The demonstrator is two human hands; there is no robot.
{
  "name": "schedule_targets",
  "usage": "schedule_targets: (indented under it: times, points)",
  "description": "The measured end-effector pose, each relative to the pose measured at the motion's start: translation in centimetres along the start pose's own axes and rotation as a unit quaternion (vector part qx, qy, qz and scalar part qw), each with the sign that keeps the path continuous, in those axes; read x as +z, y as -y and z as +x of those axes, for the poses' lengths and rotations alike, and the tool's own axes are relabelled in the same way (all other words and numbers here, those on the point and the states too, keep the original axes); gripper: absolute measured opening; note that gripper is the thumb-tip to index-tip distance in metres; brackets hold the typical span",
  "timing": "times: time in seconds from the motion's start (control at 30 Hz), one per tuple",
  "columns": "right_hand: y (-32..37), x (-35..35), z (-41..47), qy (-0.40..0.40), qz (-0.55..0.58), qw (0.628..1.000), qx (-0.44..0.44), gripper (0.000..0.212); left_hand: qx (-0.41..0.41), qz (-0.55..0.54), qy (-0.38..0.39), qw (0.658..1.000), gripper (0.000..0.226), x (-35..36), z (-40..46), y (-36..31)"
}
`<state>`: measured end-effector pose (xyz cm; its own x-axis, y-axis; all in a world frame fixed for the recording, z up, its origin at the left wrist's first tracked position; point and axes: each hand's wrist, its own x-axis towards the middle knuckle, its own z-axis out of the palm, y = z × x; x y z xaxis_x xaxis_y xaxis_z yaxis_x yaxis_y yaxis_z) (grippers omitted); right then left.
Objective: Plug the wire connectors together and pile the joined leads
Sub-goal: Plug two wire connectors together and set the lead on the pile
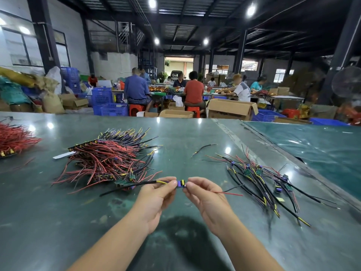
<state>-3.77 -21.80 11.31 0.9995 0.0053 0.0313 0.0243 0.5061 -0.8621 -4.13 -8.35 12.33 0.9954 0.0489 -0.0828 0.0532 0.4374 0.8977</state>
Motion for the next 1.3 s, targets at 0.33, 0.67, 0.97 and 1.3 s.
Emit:
schedule_targets:
  times: [0.33,0.67,0.97,1.3]
  points:
    - [0.3,-0.7,-0.1,0.016,-0.191,0.981,-0.037,0.015,-0.019,0.066,0.005,0.998,0.009,-1.2,0.1,-0.3]
    - [2.8,-2.2,1.2,-0.04,0.072,0.996,-0.029,0.02,0.045,0.003,-0.013,0.999,0.016,-1.6,0.6,-2.1]
    - [1.0,-0.1,-0.6,0.091,-0.014,0.996,0.01,0.055,0.07,-0.109,-0.044,0.991,0.016,-1.4,0.0,0.0]
    - [0.5,-0.2,-0.8,0.06,-0.13,0.989,-0.043,0.02,0.058,-0.081,0.0,0.995,0.016,-1.9,-0.3,0.9]
